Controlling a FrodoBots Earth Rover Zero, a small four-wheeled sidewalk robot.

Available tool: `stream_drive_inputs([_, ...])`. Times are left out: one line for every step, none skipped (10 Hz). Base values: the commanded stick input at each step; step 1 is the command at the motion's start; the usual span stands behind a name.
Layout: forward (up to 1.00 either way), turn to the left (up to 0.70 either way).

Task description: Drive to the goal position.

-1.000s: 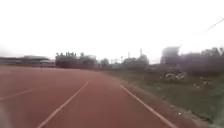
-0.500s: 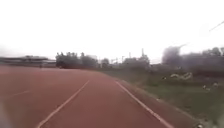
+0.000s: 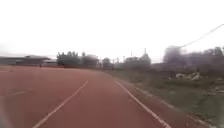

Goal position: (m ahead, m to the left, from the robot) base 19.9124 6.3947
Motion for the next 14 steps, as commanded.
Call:
stream_drive_inputs([0.7, 0.0])
stream_drive_inputs([0.7, 0.0])
stream_drive_inputs([0.7, 0.0])
stream_drive_inputs([0.7, 0.0])
stream_drive_inputs([0.7, 0.0])
stream_drive_inputs([0.7, 0.0])
stream_drive_inputs([0.7, 0.0])
stream_drive_inputs([0.7, 0.0])
stream_drive_inputs([0.7, 0.0])
stream_drive_inputs([0.7, 0.0])
stream_drive_inputs([0.7, 0.0])
stream_drive_inputs([0.7, 0.0])
stream_drive_inputs([0.7, 0.0])
stream_drive_inputs([0.7, 0.0])
